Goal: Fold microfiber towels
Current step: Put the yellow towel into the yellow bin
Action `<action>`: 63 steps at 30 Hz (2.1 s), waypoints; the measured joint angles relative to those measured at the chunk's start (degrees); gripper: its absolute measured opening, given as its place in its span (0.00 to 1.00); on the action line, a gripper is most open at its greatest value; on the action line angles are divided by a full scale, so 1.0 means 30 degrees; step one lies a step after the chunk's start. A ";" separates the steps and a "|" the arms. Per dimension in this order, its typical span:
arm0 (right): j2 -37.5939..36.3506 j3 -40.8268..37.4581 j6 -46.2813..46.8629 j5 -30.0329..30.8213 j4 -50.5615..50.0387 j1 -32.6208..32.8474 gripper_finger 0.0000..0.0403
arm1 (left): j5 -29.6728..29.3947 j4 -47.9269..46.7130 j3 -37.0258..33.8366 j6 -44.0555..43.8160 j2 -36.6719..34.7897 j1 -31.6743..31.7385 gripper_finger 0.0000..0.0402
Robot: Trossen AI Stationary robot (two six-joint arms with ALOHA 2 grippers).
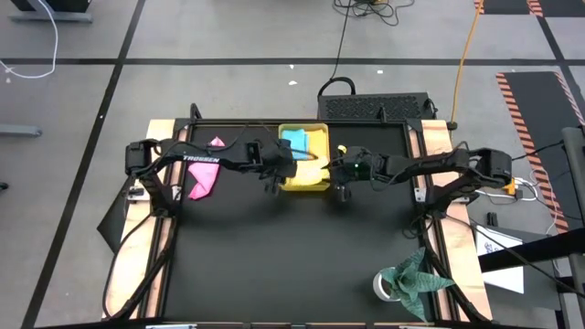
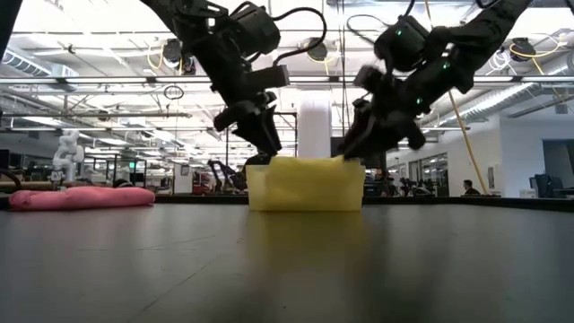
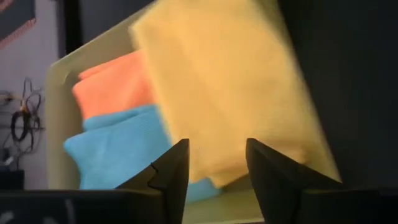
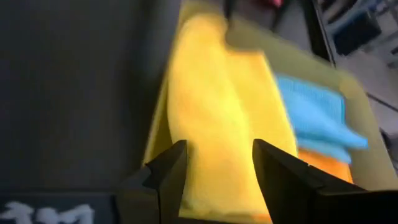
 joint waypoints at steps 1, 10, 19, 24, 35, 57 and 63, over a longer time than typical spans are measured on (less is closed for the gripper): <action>-0.0223 0.0004 0.0316 -0.0655 -0.0004 -0.0013 0.44 | 0.0156 0.0187 0.0000 -0.0193 0.0000 0.0257 0.38; 0.0090 0.0011 0.3836 -0.3051 0.2156 -0.0824 0.29 | 0.4302 0.1812 0.0000 -0.1511 0.0381 0.2276 0.25; 0.3777 0.1543 0.5571 -0.1940 0.2131 -0.0899 0.02 | 0.5240 0.1633 -0.0022 -0.1410 0.1999 0.2433 0.15; 0.5254 0.3253 0.5815 -0.1725 -0.0836 -0.0878 0.02 | 0.3850 0.0690 -0.0022 -0.1278 0.1746 0.2158 0.11; 0.2750 0.3640 0.6159 -0.1641 -0.1691 -0.0500 0.00 | 0.3175 0.2486 0.0022 -0.2752 0.1436 0.1240 0.09; 0.5473 0.3610 0.6635 -0.0016 -0.1784 -0.0921 0.00 | 0.2552 0.1745 -0.0015 -0.4090 0.2236 0.1287 0.09; 0.3073 0.3632 0.7535 -0.0049 -0.1940 -0.0893 0.00 | 0.3201 0.1401 -0.0007 -0.4311 0.1224 0.1179 0.09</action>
